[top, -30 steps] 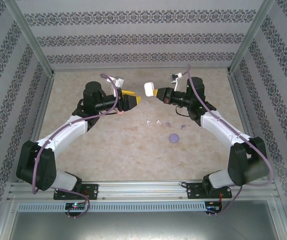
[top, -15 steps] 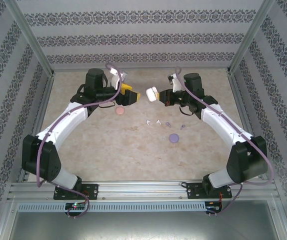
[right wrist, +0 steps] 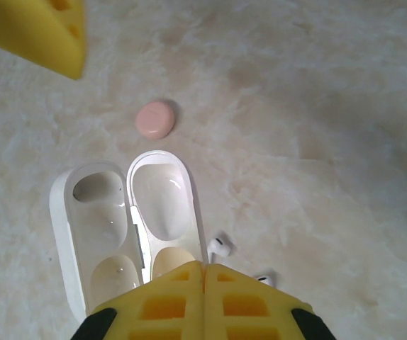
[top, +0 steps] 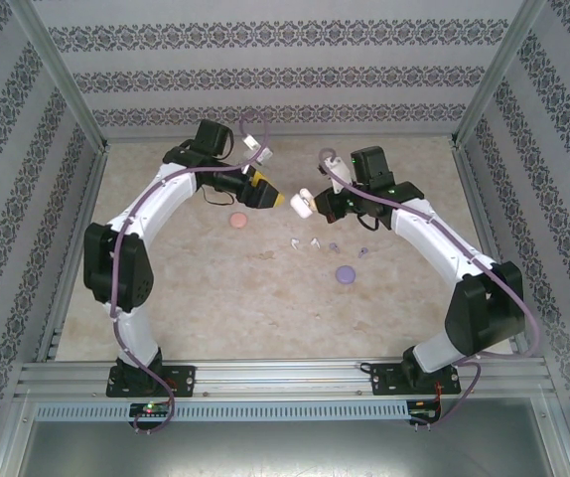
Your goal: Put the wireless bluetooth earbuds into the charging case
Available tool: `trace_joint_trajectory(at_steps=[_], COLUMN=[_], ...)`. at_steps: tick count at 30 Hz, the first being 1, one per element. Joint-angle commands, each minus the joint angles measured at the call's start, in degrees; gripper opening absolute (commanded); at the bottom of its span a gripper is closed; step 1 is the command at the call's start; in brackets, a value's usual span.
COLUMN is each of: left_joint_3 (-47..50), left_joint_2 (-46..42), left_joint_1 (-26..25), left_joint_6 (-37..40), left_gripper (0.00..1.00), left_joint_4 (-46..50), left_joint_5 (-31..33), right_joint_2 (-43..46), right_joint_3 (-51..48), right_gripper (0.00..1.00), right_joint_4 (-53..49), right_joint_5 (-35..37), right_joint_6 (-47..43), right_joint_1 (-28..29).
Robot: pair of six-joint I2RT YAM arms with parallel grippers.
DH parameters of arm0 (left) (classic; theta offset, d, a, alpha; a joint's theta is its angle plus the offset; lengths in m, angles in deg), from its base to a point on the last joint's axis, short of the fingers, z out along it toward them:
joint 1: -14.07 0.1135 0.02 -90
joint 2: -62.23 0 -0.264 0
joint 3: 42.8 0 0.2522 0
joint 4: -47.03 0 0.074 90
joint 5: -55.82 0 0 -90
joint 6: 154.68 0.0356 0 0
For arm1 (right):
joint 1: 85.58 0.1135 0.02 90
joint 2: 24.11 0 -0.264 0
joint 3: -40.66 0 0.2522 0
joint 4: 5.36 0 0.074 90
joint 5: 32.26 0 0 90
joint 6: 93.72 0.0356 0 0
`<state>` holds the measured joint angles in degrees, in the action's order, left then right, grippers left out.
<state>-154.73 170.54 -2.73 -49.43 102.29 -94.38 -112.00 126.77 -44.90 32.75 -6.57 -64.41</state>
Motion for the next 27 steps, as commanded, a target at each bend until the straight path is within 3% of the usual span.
trace_joint_trajectory(at_steps=[1, 12, 27], left_joint_3=[-5.51, -7.03, -10.46], left_joint_2=[3.32, 6.12, 9.39], left_joint_1=[0.44, 0.28, -0.59], left_joint_6=[8.74, 12.65, 16.15], left_gripper=[0.79, 0.74, 0.64], left_joint_4=[13.42, 17.17, 21.55], left_joint_5=[-7.35, -13.50, -15.71], right_joint_2=[-1.44, -3.76, -6.54], right_joint_3=[3.59, 8.90, 12.02], right_gripper=[0.00, 0.00, 0.00], right_joint_4=[-3.74, -7.41, -9.33], right_joint_5=[-3.18, -6.96, -8.09], right_joint_6=[-3.38, -4.09, -4.71], right_joint_1=[1.11, 2.36, 4.23])
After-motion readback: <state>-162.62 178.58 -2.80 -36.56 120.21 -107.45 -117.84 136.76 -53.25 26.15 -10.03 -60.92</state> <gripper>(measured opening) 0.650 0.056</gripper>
